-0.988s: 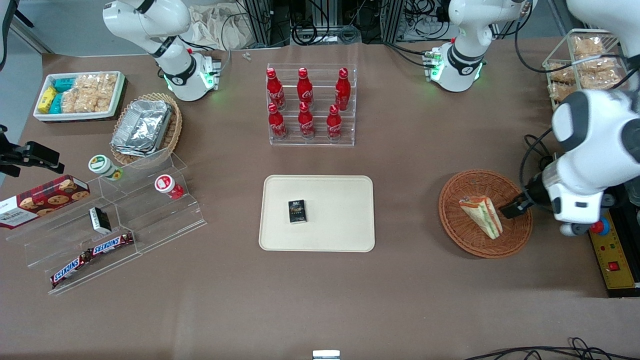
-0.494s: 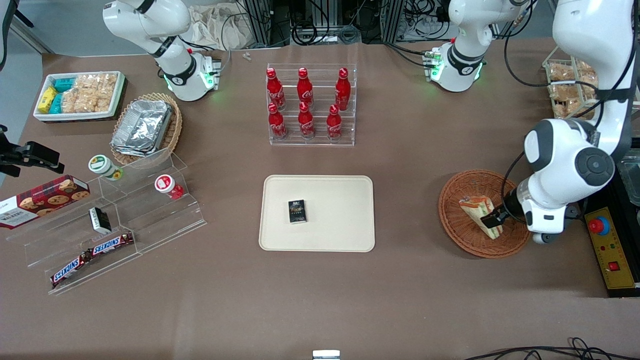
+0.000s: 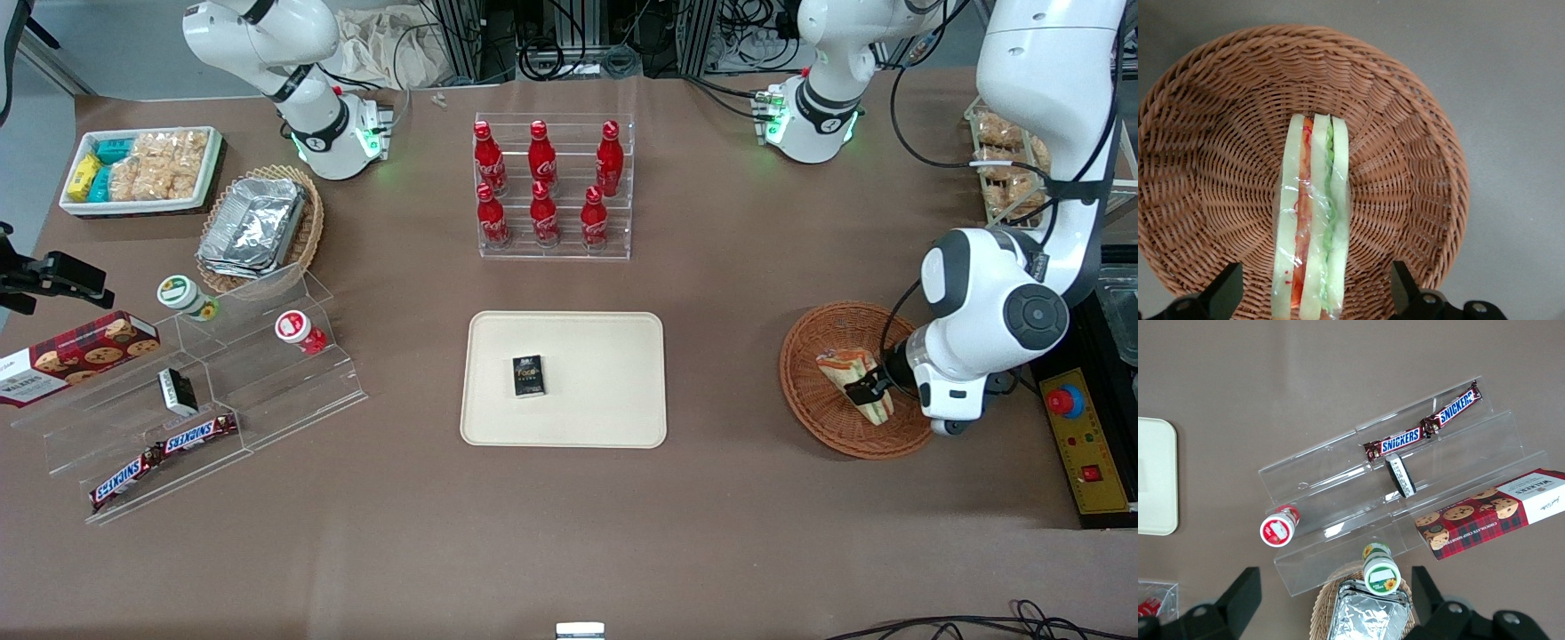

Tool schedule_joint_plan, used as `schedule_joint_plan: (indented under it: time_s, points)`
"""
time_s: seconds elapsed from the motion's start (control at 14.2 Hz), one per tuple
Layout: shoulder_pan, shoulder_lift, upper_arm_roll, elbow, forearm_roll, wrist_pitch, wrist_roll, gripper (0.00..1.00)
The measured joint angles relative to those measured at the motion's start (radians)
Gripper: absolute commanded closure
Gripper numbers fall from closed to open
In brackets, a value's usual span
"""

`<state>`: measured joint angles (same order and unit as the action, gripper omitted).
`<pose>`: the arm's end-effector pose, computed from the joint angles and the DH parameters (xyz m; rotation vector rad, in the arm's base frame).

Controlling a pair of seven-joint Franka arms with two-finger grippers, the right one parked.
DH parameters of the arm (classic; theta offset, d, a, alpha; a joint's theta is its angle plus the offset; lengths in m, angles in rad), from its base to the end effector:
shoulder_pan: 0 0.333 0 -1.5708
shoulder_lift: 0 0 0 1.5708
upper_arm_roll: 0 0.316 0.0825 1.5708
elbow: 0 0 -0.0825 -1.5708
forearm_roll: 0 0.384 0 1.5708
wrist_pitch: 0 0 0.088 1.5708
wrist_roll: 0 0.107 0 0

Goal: Place sandwich from basket to tray
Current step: 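Close the left gripper on the wrapped sandwich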

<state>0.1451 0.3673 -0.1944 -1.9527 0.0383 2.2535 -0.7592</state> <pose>0.6084 -0.0243 0.2885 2.9383 1.0650 -0.1099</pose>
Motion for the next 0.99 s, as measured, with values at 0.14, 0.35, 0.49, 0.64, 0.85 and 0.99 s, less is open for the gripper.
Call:
schedule_joint_plan:
  time_s: [0.14, 0.35, 0.49, 0.64, 0.85, 0.99]
  points:
    - [0.000, 0.013, 0.000, -0.007, 0.000, 0.007, 0.000, 0.00]
    - [0.000, 0.049, 0.000, -0.009, 0.000, 0.027, 0.000, 0.61]
    - [0.000, 0.063, 0.000, -0.009, 0.000, 0.035, 0.000, 1.00]
    - [0.000, 0.063, 0.000, -0.008, 0.000, 0.037, -0.001, 1.00]
    - [0.000, 0.058, 0.000, 0.001, 0.000, 0.038, -0.006, 1.00]
    - [-0.001, 0.043, -0.002, 0.021, 0.004, 0.017, -0.006, 1.00]
